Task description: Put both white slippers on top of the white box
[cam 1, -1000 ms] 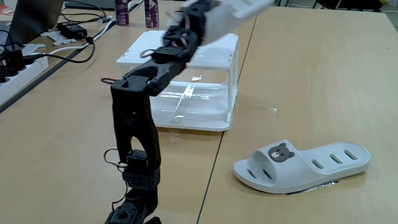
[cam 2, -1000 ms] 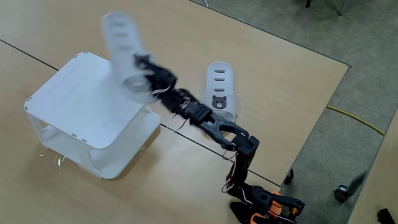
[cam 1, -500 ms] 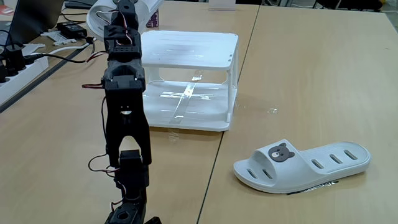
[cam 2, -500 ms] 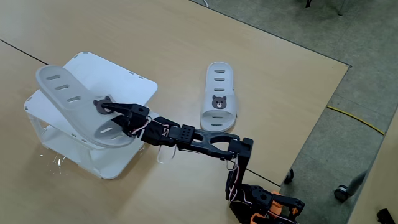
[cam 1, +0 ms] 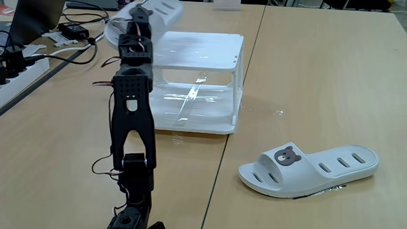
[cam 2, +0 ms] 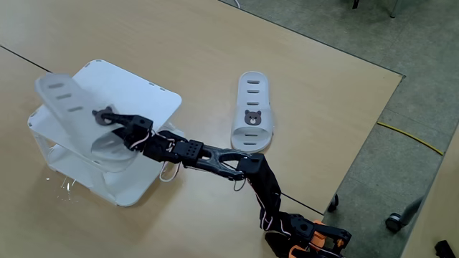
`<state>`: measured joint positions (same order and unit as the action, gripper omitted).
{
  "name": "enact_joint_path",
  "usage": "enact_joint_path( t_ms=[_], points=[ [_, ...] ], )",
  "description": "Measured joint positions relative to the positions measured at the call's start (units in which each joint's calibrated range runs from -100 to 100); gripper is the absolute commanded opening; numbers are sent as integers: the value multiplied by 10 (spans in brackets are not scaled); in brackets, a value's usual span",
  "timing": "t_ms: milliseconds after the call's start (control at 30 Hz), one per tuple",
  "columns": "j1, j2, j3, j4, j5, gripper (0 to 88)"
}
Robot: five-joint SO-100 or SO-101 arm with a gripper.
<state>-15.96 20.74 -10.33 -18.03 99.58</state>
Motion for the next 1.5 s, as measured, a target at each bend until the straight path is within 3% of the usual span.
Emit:
enact_joint_path(
  t_ms=[567, 833, 1067, 1500],
  points=[
    [-2, 55, -20, 0, 0, 8],
    [13, 59, -27, 0, 0, 123],
    [13, 59, -19, 0, 0, 134],
    [18, -115, 153, 129, 0, 135]
  ],
)
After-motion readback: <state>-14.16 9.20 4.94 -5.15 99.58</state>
